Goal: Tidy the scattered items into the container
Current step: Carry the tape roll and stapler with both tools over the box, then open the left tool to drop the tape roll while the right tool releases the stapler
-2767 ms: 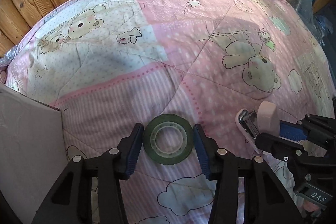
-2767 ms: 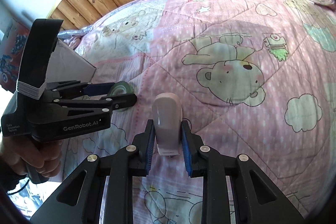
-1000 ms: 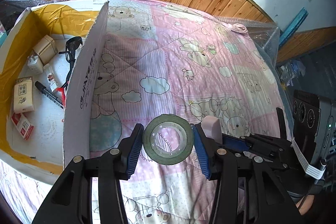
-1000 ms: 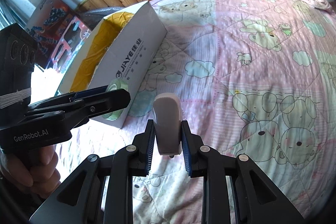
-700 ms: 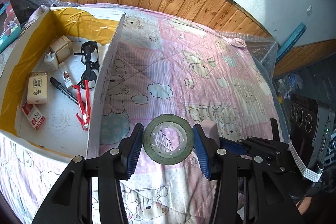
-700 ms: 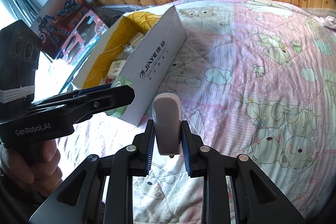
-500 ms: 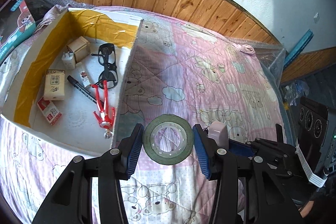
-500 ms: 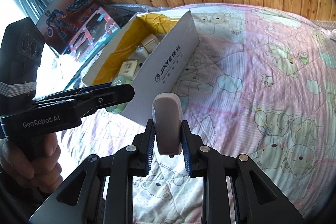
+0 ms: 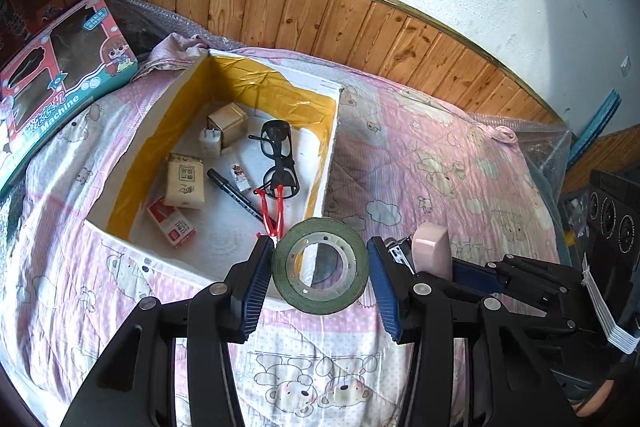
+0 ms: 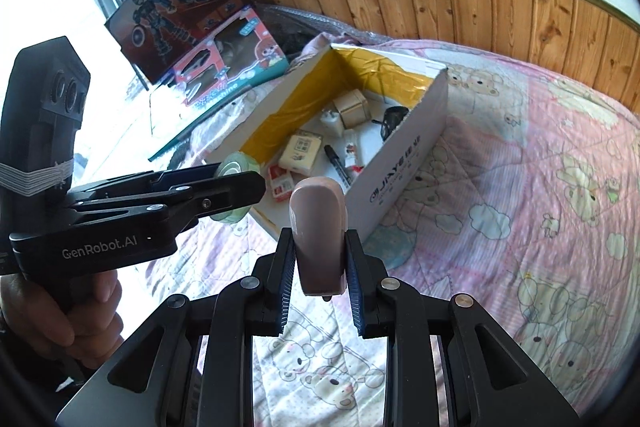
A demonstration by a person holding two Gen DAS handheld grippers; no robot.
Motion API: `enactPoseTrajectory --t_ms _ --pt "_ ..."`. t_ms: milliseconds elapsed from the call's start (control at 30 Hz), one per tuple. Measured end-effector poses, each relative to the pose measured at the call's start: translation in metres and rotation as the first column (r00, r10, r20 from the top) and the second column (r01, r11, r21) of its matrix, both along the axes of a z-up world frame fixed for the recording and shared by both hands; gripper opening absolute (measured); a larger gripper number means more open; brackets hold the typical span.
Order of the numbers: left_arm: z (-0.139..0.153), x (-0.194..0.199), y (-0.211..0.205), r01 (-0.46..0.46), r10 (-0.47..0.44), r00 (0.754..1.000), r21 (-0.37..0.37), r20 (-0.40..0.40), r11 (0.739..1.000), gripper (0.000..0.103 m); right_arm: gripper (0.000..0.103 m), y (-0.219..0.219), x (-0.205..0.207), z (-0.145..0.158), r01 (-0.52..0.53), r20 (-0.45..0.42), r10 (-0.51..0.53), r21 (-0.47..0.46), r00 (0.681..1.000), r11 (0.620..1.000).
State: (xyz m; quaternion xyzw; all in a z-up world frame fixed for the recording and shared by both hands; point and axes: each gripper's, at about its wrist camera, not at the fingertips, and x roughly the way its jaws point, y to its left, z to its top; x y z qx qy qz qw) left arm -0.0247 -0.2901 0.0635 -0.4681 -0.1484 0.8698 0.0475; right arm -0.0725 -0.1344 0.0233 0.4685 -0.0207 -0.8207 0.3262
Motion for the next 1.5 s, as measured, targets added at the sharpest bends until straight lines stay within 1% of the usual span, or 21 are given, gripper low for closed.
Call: enactPoseTrajectory --t_ms 200,333,567,667,800,1000,1233,1400,1500 --pt "0.001 0.003 -0.025 -0.061 0.061 0.998 0.009 0.001 0.998 0.049 0.025 -0.024 -0.007 0.008 -0.055 -0.014 0.055 0.0 0.998 0.998" --pt "0.001 0.003 -0.046 -0.11 0.11 0.994 0.033 0.004 0.993 0.049 0.025 -0.038 -0.012 0.012 -0.08 -0.022 0.08 0.0 0.997 0.997" --pt "0.0 -0.001 -0.08 -0.181 0.18 0.984 0.09 0.016 0.979 0.049 0.025 -0.053 -0.023 0.012 -0.105 -0.012 0.105 -0.003 0.994 0.994" --pt "-0.002 -0.007 -0.093 -0.21 0.208 0.978 0.131 0.027 0.969 0.049 0.025 -0.059 -0.029 0.008 -0.114 -0.006 0.114 -0.001 0.993 0.993" --pt "-0.004 -0.017 -0.108 -0.235 0.233 0.972 0.162 0.034 0.958 0.049 0.025 -0.067 -0.038 0.0 -0.124 0.012 0.124 0.003 0.992 0.992" --pt "-0.013 -0.037 -0.118 -0.248 0.24 0.969 0.215 0.064 0.945 0.049 0.025 -0.084 -0.049 -0.014 -0.158 0.038 0.158 0.017 0.987 0.987" --pt "-0.036 -0.062 -0.119 -0.245 0.213 0.967 0.275 0.14 0.93 0.049 0.025 -0.101 -0.053 -0.032 -0.201 0.063 0.199 0.04 0.978 0.979" --pt "-0.051 -0.077 -0.119 -0.242 0.193 0.964 0.297 0.185 0.924 0.049 0.025 -0.108 -0.057 -0.043 -0.214 0.074 0.209 0.062 0.975 0.975" --pt "-0.058 -0.085 -0.117 -0.233 0.179 0.963 0.287 0.204 0.929 0.049 0.026 -0.111 -0.06 -0.049 -0.219 0.077 0.213 0.075 0.974 0.973"
